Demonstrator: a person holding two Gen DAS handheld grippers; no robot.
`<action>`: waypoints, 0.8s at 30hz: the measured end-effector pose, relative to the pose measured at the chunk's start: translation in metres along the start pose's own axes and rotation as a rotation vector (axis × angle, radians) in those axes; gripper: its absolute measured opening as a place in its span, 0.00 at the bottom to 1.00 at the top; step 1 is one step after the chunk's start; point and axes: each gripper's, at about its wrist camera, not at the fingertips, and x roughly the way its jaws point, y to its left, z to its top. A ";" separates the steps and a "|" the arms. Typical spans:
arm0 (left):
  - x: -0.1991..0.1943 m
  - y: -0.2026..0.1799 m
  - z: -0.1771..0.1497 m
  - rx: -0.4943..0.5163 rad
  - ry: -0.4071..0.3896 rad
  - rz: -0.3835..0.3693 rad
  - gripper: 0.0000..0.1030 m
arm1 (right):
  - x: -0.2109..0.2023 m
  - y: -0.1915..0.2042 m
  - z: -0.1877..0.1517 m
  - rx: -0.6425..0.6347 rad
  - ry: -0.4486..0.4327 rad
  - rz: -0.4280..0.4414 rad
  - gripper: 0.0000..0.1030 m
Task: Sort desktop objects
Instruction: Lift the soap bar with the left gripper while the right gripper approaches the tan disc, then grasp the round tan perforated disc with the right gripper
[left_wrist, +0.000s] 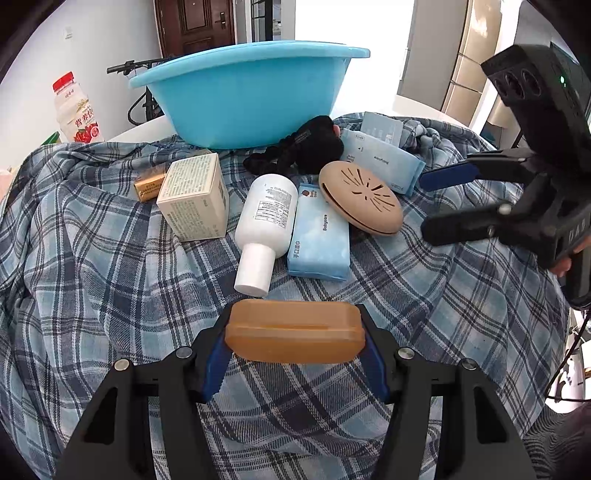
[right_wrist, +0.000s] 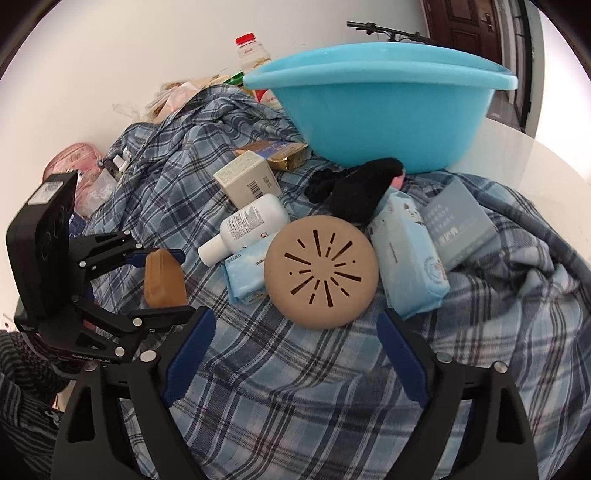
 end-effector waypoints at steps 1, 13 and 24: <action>0.000 0.001 0.001 -0.001 -0.002 0.004 0.61 | 0.003 0.000 0.001 -0.006 0.004 -0.008 0.91; 0.006 0.017 0.017 -0.042 -0.012 0.041 0.61 | 0.029 -0.007 0.015 0.000 0.046 0.003 0.91; 0.009 0.019 0.028 -0.054 -0.027 0.027 0.61 | 0.041 -0.011 0.023 0.001 0.048 -0.002 0.91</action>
